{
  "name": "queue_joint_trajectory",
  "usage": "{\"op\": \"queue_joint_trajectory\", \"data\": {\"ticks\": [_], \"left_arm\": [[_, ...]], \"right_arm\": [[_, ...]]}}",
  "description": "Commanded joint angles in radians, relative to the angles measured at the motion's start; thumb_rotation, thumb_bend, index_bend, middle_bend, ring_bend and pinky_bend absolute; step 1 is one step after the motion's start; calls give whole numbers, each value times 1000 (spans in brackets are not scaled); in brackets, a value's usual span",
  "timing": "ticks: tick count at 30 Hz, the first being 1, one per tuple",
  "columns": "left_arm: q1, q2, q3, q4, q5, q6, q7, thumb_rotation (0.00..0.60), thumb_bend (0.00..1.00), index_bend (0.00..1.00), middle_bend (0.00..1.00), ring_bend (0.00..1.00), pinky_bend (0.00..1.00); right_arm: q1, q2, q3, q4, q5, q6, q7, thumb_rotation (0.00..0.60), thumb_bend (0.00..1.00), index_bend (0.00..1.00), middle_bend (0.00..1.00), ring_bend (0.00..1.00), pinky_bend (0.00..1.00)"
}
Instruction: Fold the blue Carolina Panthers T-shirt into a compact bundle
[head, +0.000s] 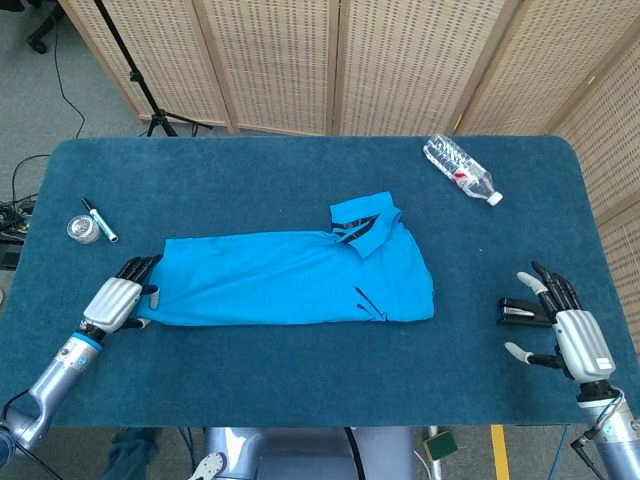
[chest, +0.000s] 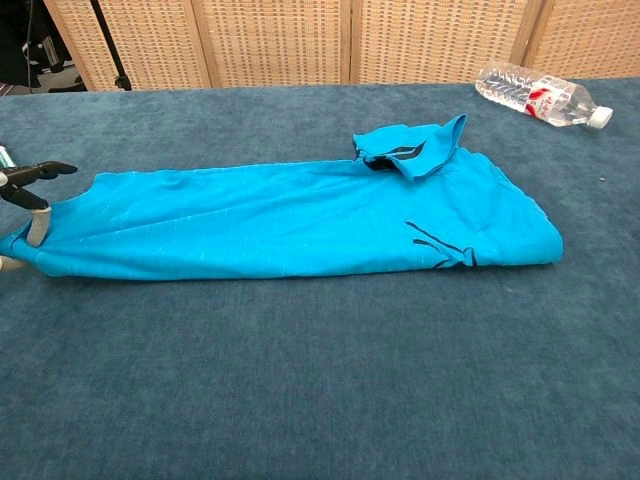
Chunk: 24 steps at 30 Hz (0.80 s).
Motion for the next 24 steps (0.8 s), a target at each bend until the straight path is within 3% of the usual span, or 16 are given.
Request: {"op": "queue_joint_trajectory", "data": {"ticks": [1, 12, 24], "left_arm": [[3, 12, 5, 8, 0, -4, 4, 600, 701, 802, 0, 0, 0], [49, 83, 26, 70, -8, 2, -18, 600, 701, 807, 0, 0, 0], [94, 99, 32, 180, -27, -21, -80, 600, 703, 809, 0, 0, 0]], "right_arm": [[0, 1, 0, 0, -1, 1, 2, 600, 0, 114, 0, 0, 0], [0, -2, -3, -5, -6, 1, -9, 600, 0, 114, 0, 0, 0], [0, -7, -4, -7, -4, -4, -24, 600, 0, 119, 0, 0, 0]]}}
